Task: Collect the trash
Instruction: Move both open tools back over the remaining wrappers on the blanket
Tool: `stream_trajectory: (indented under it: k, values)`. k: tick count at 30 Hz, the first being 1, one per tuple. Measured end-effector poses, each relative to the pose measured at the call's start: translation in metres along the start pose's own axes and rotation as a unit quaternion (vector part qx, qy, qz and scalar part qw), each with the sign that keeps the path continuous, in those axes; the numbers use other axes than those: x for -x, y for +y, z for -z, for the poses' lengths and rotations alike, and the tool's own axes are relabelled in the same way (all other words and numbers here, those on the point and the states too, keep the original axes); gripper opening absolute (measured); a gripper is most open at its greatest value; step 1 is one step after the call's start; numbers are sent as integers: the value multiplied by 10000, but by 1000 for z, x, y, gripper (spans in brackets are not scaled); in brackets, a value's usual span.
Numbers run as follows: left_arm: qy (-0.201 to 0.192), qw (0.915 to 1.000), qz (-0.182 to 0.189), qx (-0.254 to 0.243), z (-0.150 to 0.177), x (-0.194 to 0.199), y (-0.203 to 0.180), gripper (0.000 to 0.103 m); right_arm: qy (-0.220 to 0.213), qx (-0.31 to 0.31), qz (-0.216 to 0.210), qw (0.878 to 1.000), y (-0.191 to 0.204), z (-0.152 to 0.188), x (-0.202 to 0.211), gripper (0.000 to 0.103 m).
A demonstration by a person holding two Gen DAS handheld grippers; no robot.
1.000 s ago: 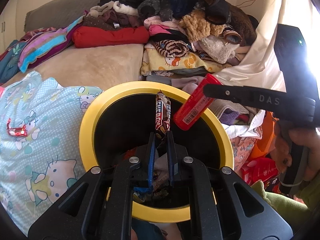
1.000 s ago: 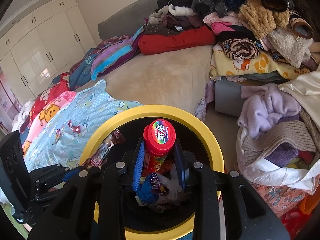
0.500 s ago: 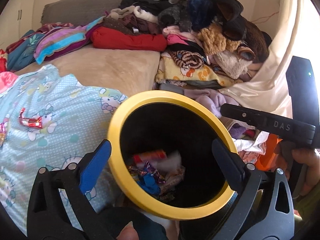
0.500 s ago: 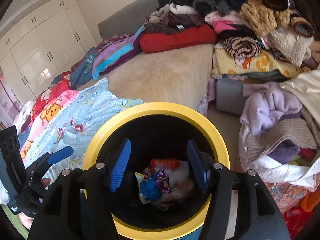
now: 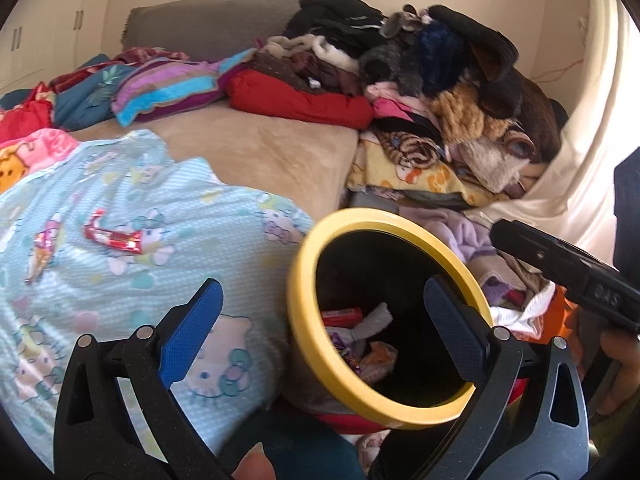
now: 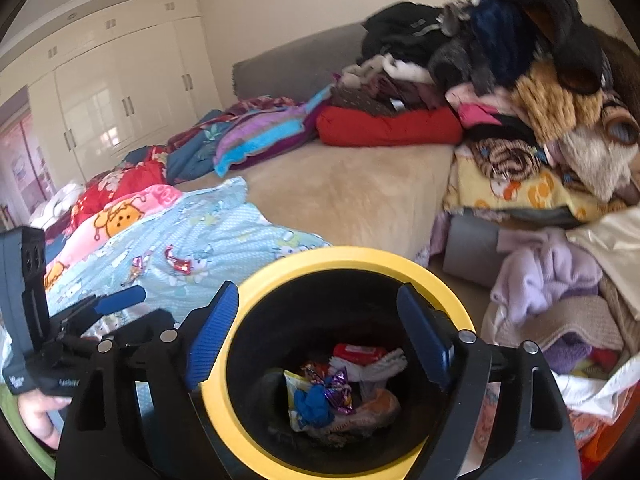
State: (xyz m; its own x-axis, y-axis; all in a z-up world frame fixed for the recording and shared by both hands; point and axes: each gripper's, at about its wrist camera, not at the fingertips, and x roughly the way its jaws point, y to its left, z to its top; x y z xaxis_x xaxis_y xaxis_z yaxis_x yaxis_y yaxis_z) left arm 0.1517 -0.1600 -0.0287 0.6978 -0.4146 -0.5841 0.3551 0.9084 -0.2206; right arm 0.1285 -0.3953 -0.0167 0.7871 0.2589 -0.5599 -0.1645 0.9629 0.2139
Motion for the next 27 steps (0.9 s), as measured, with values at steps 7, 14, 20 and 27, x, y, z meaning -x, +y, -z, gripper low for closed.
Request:
stream_trajectory:
  k: [7, 14, 20, 27]
  values:
    - [-152, 9993, -222, 267, -5, 15, 30, 93, -38, 552, -45, 9985, 36, -2, -5, 80]
    - [-333, 9967, -544, 496, -7, 31, 65, 93, -1, 784, -239, 9966, 69, -2, -21, 80]
    - [-428, 9938, -767, 680, -5, 42, 94, 93, 145, 875, -468, 9950, 97, -4, -42, 80]
    - [-486, 9866, -1073, 1127, 3, 53, 141, 93, 423, 1140, -662, 9904, 135, -6, -78, 80]
